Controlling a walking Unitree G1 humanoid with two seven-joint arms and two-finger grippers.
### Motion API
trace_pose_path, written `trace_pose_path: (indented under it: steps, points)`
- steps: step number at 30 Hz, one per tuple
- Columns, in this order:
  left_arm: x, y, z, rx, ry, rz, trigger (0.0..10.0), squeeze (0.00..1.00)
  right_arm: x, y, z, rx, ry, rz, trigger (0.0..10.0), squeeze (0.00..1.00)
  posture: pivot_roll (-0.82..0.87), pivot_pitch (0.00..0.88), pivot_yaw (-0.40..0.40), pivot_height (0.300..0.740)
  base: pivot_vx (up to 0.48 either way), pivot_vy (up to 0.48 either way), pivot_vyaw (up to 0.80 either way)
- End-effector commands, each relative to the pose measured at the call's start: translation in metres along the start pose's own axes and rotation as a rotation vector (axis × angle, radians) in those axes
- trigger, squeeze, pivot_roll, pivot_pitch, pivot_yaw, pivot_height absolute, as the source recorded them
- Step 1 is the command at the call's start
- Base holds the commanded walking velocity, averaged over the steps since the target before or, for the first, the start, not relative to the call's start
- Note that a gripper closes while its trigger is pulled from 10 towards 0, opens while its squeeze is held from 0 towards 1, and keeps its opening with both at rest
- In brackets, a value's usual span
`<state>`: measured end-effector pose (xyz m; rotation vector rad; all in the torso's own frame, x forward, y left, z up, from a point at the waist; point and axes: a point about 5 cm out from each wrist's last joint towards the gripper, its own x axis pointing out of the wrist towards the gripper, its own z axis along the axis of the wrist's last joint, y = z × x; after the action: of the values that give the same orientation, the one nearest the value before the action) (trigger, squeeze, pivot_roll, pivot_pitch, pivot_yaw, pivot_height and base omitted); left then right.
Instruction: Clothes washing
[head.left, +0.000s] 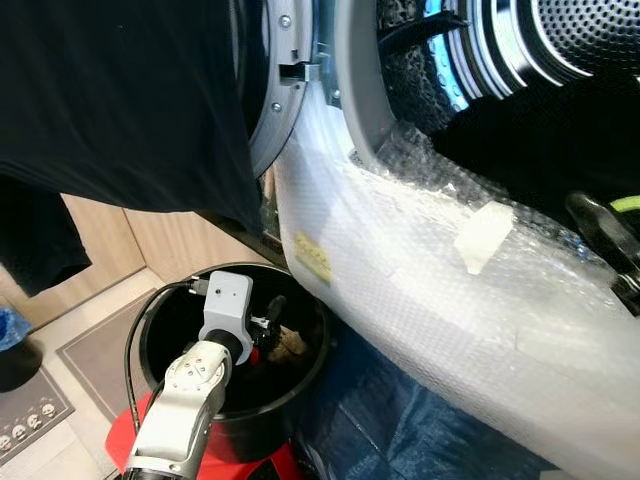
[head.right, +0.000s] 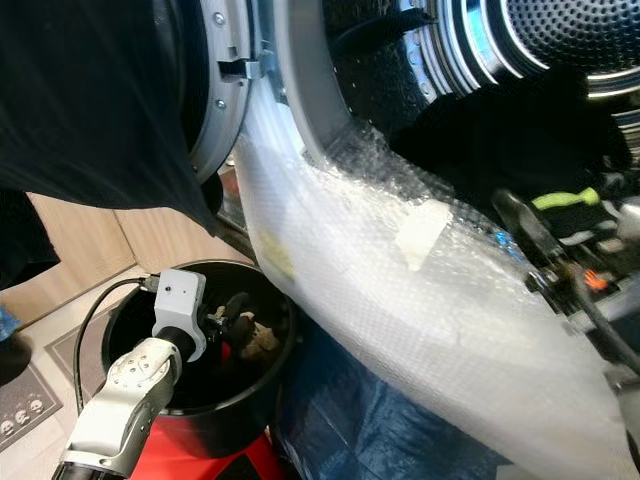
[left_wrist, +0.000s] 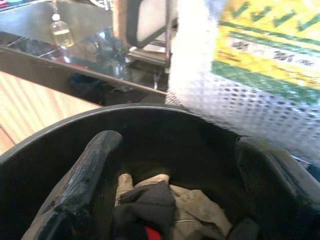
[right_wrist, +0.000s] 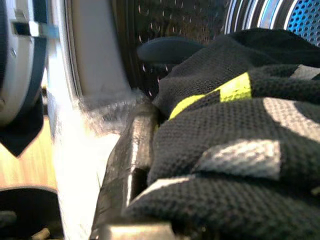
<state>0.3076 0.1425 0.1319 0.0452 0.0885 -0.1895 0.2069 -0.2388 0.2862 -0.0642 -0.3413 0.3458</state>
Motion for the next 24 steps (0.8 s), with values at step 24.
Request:
trace_pose_path:
  steps: [24]
  points:
    - [0.008, 0.005, 0.014, 0.012, -0.032, 0.01, 10.0, 0.0, 0.211, 0.087, 0.06, 0.298, -0.216, 0.146, 10.0, 0.0, 0.1, 0.02, -0.001, 0.74, 0.0, 0.0, 0.0]
